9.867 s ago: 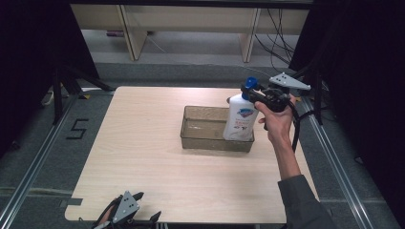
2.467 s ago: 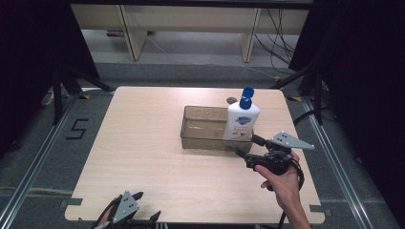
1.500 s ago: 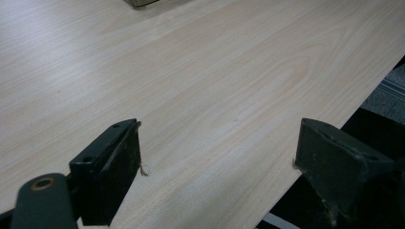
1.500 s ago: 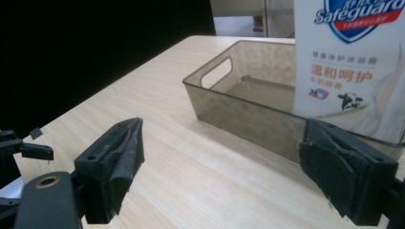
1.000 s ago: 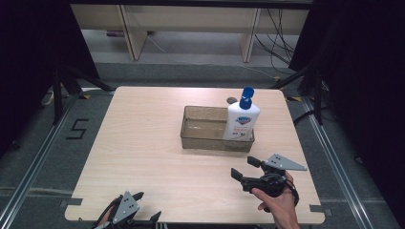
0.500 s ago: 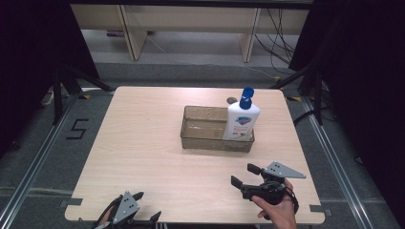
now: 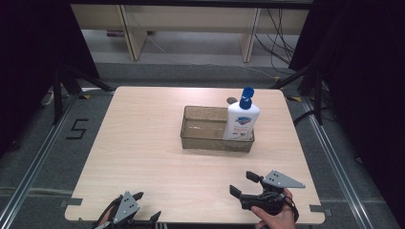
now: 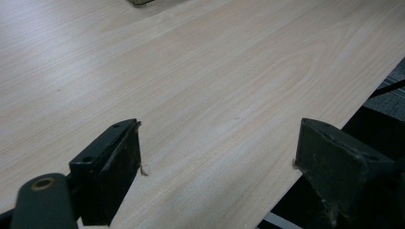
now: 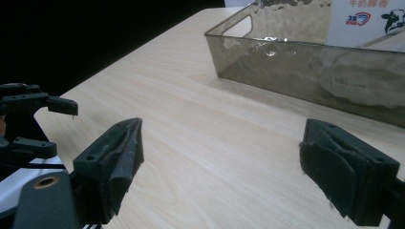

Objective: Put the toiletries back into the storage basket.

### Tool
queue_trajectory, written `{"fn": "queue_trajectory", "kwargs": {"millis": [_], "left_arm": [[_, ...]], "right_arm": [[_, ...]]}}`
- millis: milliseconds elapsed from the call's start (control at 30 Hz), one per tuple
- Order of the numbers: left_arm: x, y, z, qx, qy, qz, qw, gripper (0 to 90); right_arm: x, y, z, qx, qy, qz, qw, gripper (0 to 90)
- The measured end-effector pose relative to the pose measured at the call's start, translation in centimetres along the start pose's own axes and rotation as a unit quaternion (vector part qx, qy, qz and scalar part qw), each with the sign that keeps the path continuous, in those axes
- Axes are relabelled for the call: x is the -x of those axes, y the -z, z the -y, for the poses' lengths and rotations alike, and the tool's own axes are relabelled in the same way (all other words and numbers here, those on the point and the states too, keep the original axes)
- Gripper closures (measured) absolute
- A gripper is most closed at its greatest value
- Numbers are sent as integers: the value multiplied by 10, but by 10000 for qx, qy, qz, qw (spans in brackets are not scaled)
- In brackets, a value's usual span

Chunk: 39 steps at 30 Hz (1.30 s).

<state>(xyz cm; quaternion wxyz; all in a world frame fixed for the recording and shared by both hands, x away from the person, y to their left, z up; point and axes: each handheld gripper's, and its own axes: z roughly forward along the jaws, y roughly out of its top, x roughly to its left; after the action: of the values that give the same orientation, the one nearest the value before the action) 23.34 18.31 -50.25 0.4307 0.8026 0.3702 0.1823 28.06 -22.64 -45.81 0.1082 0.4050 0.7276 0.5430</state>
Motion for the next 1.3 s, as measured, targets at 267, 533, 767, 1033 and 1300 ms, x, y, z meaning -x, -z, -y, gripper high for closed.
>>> {"fn": "queue_trajectory", "kwargs": {"millis": [267,533,767,1033,1300], "left_arm": [[0,0,0,0,-1,-5,10000,152],[-4,2,0,-186,-229,-55,9995,152],[-3,1,0,-193,-217,-61,9996,153],[-3,1,0,-187,-207,-68,9996,152],[0,-1,1,-54,-51,-6,10000,152]], "right_arm": [[-4,4,9,-23,12,41,10000,156],[-8,8,16,-33,240,42,9997,156],[-8,11,24,-99,211,56,9997,156],[-11,13,32,-187,261,-2,9995,157],[-15,18,38,-242,111,-57,9996,157]]}}
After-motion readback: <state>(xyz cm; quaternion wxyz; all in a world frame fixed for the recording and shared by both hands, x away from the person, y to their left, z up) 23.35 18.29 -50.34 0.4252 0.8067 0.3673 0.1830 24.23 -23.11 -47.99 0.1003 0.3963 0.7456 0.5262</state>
